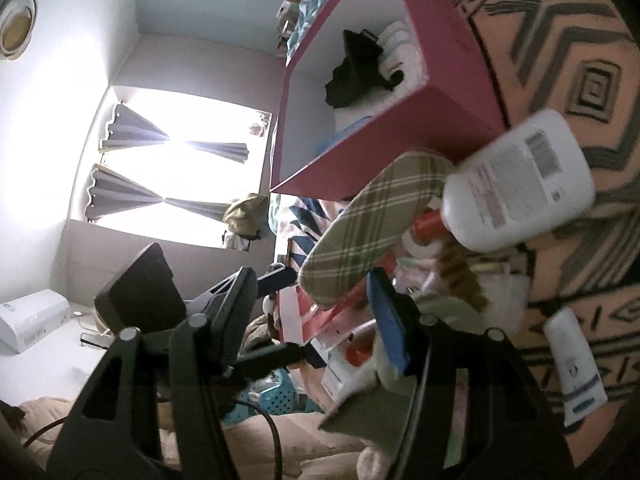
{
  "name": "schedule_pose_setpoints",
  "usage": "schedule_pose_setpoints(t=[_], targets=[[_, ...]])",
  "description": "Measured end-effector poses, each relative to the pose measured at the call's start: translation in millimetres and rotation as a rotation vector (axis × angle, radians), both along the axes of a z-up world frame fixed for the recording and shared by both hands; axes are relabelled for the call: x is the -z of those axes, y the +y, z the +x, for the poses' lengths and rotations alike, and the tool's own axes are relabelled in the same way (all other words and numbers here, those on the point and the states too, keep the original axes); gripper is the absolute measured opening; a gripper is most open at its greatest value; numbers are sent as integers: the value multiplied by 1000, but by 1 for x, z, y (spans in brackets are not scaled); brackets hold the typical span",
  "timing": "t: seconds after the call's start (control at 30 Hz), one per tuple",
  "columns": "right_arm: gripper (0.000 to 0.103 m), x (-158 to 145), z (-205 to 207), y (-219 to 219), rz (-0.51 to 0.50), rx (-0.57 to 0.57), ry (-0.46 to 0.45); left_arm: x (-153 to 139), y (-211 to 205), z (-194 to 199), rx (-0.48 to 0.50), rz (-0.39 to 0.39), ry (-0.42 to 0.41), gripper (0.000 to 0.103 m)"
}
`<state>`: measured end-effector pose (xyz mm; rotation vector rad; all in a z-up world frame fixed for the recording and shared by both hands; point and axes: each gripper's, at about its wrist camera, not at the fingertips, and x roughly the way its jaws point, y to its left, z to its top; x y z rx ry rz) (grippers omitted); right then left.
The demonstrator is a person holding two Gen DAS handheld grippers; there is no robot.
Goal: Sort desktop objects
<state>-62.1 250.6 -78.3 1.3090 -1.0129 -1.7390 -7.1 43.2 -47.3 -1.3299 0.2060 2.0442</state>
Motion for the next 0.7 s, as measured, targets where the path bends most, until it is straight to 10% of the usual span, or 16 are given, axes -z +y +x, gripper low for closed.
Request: schedule_pose_setpoints(t=[0.4, 0.7], targets=[[60, -29, -24, -22, 153, -55, 128, 8, -24, -58, -199, 64, -35, 53], [60, -48, -21, -39, 613, -76, 360, 3, -30, -84, -241, 131, -67, 52]])
